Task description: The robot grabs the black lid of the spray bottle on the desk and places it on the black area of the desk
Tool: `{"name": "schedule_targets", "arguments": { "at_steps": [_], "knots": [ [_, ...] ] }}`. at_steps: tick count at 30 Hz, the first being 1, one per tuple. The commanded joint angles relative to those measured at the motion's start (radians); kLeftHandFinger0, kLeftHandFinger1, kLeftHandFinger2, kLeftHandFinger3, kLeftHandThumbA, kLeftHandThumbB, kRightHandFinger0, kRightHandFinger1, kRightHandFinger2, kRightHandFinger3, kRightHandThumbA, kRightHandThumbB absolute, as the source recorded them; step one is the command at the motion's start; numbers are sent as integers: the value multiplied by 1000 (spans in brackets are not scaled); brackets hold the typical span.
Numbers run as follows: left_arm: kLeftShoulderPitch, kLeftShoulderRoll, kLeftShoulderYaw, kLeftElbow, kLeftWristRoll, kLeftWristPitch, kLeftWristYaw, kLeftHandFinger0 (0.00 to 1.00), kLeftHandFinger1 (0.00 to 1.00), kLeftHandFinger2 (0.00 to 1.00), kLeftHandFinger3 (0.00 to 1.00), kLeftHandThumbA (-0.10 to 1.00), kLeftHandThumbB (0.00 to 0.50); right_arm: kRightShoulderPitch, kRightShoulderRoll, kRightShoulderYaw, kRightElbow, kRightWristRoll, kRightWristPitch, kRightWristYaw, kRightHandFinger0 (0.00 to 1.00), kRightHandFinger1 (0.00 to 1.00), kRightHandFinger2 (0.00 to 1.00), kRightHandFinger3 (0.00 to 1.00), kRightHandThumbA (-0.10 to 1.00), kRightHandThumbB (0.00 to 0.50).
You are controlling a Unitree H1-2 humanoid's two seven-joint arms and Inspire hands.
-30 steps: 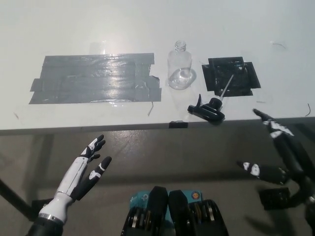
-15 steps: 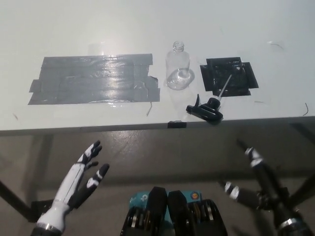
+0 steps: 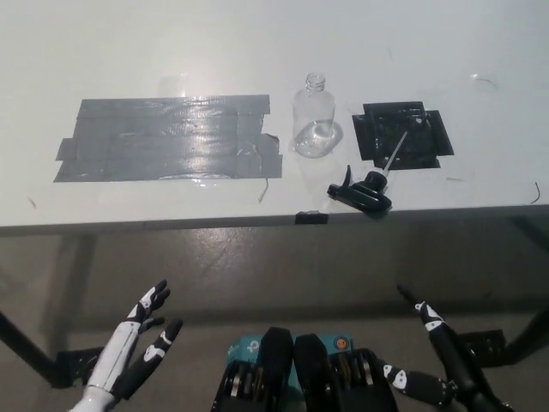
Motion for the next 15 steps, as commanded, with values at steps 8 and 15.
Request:
{"name": "schedule_targets", "arguments": {
  "at_steps": [8, 15],
  "knots": [
    [-13, 8, 6, -40, -5, -31, 16, 920, 1000, 1000, 1000, 855, 195, -17, 1, -9, -54, 28, -45, -3, 1000, 1000, 1000, 1000, 779, 317],
    [10, 7, 3, -48, 0, -36, 18, 905, 1000, 1000, 1000, 821, 176, -2, 1, -2, -62, 18, -30, 2, 1000, 1000, 1000, 1000, 789, 322]
  ]
}}
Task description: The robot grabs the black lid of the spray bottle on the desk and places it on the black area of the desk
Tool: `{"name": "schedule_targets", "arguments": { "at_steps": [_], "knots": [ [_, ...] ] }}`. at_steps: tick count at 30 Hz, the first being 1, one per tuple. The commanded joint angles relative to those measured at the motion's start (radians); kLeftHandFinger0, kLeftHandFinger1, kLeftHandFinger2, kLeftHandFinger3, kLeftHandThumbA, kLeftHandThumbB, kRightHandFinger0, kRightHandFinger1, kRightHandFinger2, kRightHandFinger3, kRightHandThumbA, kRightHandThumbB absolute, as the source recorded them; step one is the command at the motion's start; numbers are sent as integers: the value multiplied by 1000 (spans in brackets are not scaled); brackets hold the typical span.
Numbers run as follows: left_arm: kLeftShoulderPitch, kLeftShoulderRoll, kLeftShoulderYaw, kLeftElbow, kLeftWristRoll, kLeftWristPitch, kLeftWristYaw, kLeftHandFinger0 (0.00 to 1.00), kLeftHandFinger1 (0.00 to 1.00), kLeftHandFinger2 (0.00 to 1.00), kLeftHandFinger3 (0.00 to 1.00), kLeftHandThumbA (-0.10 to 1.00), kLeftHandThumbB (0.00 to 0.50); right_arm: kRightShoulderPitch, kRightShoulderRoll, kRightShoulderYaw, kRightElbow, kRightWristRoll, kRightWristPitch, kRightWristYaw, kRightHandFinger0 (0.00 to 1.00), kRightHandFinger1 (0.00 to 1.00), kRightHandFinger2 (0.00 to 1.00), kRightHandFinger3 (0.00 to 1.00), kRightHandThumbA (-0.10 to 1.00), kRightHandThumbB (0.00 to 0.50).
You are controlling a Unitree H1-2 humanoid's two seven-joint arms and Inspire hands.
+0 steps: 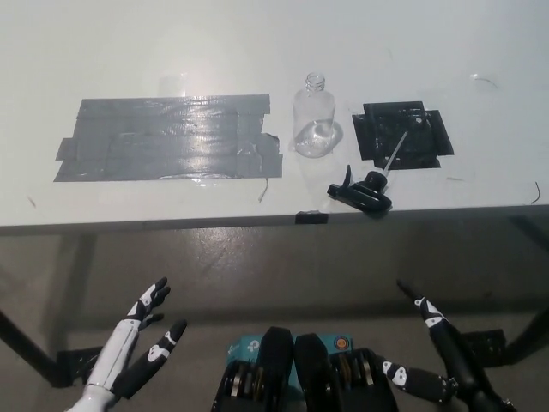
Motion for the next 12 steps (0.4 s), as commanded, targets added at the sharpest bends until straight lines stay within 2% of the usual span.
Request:
{"name": "schedule_targets", "arguments": {
  "at_steps": [1, 12],
  "knots": [
    [10, 7, 4, -32, -5, -41, 17, 901, 1000, 1000, 1000, 818, 181, -1, 1, 0, -43, 16, -26, 1, 1000, 1000, 1000, 1000, 790, 322],
    [54, 10, -1, -33, 7, -47, 19, 939, 1000, 1000, 1000, 807, 178, 28, 4, 15, -38, 7, -35, 1, 1000, 1000, 1000, 1000, 758, 308]
  ]
}}
